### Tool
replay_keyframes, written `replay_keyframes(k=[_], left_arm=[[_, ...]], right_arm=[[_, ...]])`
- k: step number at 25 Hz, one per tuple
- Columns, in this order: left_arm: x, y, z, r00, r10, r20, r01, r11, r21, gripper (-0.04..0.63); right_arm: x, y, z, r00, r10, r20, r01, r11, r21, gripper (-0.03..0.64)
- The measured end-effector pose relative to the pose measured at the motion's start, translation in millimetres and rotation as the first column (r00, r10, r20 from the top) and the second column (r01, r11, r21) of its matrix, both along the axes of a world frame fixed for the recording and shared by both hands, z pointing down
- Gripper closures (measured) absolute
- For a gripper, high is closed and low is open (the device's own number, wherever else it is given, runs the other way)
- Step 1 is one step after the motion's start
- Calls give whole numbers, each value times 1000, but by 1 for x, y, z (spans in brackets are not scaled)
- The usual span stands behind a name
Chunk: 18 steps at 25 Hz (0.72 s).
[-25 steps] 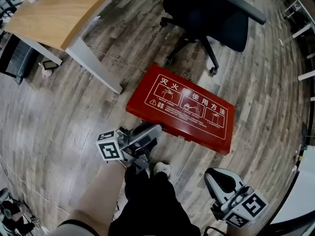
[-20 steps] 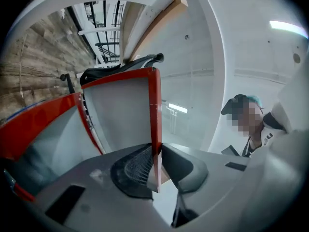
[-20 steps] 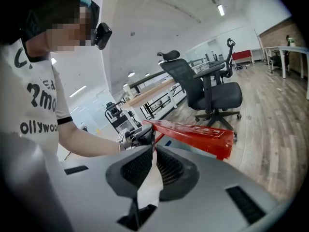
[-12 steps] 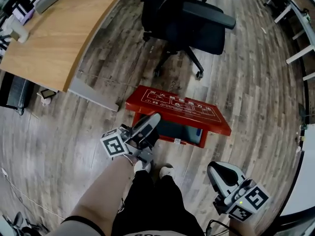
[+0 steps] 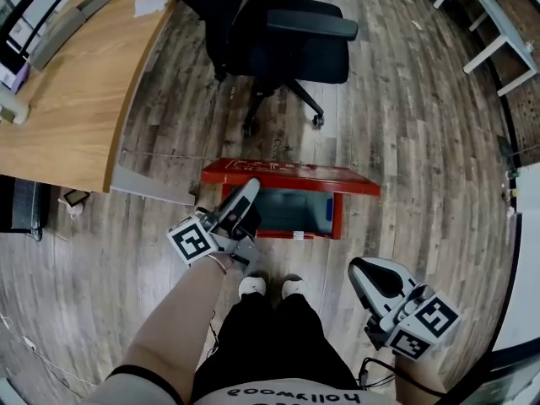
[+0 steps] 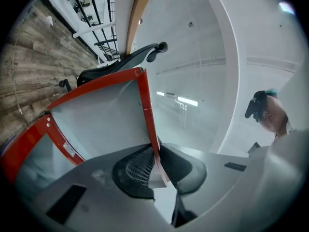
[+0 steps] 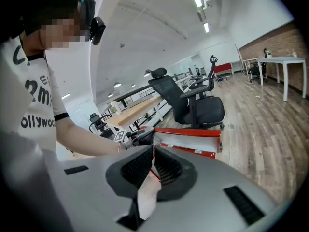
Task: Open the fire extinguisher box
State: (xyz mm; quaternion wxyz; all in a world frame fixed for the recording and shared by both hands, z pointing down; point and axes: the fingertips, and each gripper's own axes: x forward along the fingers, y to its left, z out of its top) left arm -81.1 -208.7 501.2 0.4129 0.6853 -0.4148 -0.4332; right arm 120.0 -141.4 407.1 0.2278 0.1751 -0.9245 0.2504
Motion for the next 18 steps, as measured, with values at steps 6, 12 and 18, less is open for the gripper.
replay_keyframes(k=[6, 12, 18], left_arm=[[-7, -20, -6, 1000, 31, 2, -31, 995, -96, 557], [-14, -41, -14, 998, 57, 20, -54, 991, -123, 557], [-14, -53, -18, 998, 55, 7, -53, 988, -142, 557]], right_arm=[[-13, -3, -19, 1000, 31, -5, -31, 999, 31, 604], [-10, -14, -14, 997, 66, -42, -63, 996, 58, 604], [-8, -50, -11, 998, 63, -16, -63, 998, 10, 604]])
